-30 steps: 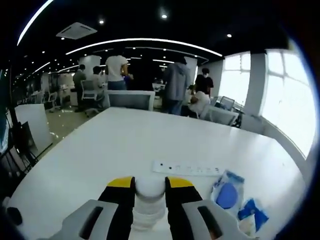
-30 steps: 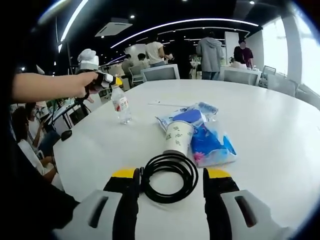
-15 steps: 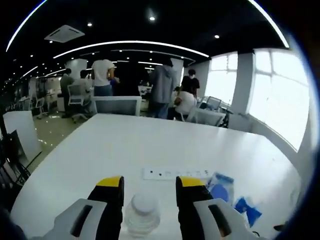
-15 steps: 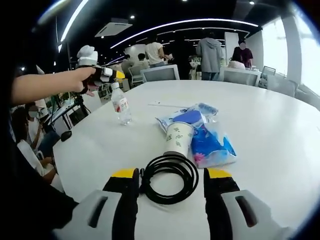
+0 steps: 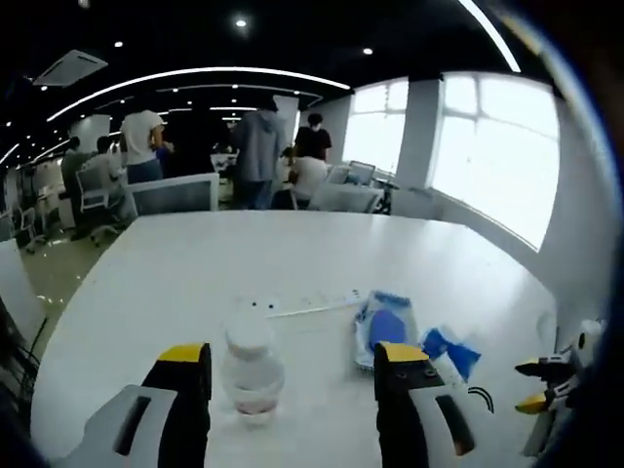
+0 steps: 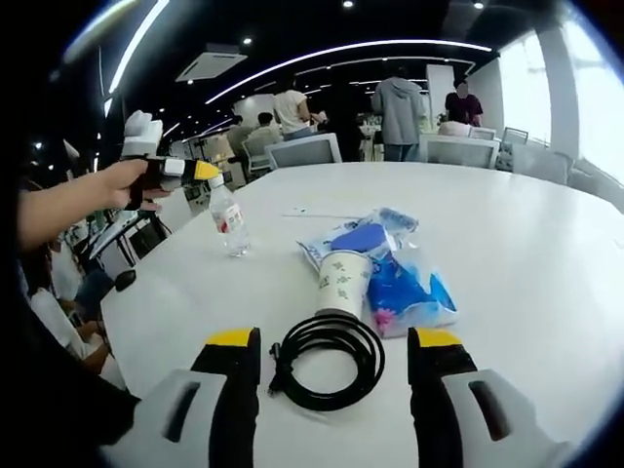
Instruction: Arrange the tabletop items into an orderly group along one side of the table until the central work area is clear of visible clutter.
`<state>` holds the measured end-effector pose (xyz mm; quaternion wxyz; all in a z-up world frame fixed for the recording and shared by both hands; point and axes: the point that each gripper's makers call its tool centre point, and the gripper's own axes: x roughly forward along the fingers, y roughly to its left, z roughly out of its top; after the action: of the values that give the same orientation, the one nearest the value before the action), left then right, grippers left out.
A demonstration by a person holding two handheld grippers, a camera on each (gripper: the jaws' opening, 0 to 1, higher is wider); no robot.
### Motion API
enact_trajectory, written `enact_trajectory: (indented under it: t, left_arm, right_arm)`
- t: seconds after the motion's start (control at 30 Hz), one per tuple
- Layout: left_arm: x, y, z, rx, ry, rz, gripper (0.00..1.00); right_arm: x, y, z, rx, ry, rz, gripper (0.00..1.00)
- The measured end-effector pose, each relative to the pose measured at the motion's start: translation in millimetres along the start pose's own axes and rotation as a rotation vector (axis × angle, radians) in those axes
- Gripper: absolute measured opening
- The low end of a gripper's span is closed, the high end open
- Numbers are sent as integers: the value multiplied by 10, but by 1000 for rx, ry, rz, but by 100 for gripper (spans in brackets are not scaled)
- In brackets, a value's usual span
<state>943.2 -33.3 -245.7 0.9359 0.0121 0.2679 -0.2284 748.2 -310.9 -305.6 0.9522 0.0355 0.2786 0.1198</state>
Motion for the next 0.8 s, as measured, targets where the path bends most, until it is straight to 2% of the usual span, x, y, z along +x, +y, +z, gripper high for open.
enact_trajectory:
  t: [0.07, 0.17, 0.33, 0.43, 0.47, 0.53, 0.63, 0.8]
  left_arm:
    - [-58, -108, -47, 26, -12, -55, 70]
    - [-173, -145, -42, 47, -52, -73, 74]
    - [-395, -237, -173, 42, -49, -100, 86]
    - [-560, -335, -255, 94, -71, -159, 90]
    - [-598, -356, -306, 130, -67, -172, 91]
    - [-692, -408, -508, 200, -7, -203, 94]
    - [-802, -445, -684, 263, 17, -227, 99]
    - [-940, -519, -808, 193, 26, -242, 100]
  right_arm:
    - [0, -16, 12, 10, 1, -3, 62]
    - [-11, -44, 43, 24, -2, -7, 66]
    - [-56, -124, 107, 41, 4, -32, 74]
    - [-85, -192, 175, 42, 6, -45, 78]
    - [-84, -206, 192, 41, 6, -45, 80]
    - [-88, -223, 235, 30, 3, -43, 83]
    - [-64, -258, 247, 5, 11, -38, 89]
    - [-57, -288, 215, -16, 34, -43, 96]
